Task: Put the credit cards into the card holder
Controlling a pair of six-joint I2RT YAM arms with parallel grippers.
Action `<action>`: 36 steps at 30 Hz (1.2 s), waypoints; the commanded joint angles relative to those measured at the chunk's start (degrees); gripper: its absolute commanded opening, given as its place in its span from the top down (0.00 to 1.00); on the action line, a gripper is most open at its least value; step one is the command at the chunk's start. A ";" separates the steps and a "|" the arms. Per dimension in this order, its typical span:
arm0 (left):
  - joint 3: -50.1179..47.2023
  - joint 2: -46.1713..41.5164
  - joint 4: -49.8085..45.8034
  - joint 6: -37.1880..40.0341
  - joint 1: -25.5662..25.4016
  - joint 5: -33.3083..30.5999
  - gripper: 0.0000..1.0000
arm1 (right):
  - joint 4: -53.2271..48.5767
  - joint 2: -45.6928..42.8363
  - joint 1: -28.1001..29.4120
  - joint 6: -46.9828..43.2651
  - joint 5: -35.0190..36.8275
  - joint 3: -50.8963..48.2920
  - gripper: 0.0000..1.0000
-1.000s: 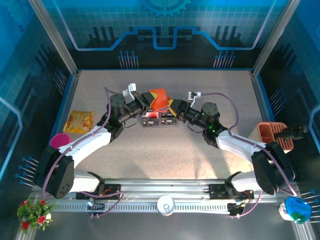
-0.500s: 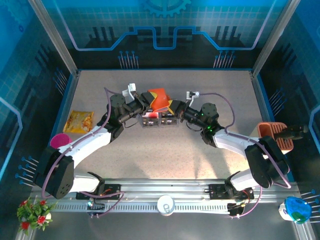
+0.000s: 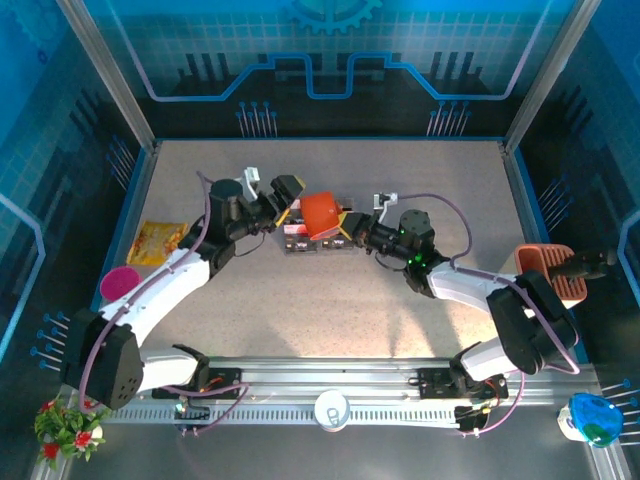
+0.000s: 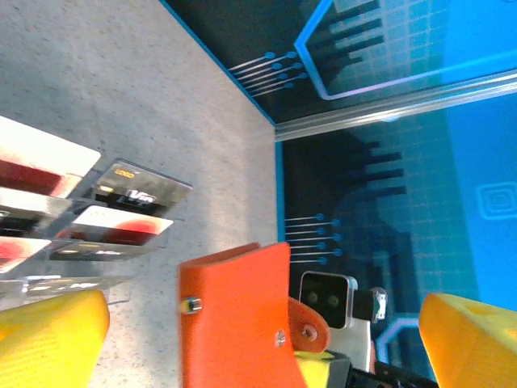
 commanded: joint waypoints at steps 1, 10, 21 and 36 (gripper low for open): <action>11.08 1.70 -20.15 12.92 -0.74 -2.35 0.01 | -9.78 -3.60 -0.11 -9.59 1.78 0.25 1.00; 31.91 15.28 -45.50 25.70 -9.23 -16.30 0.01 | -24.12 -8.62 2.50 -19.68 8.41 1.48 1.00; 37.42 23.30 -50.21 25.82 -14.69 -23.90 0.01 | -29.45 -10.86 6.26 -23.02 13.31 2.61 1.00; 36.13 27.68 -50.34 24.68 -17.16 -25.36 0.01 | -29.83 -11.83 7.50 -22.80 14.85 2.02 1.00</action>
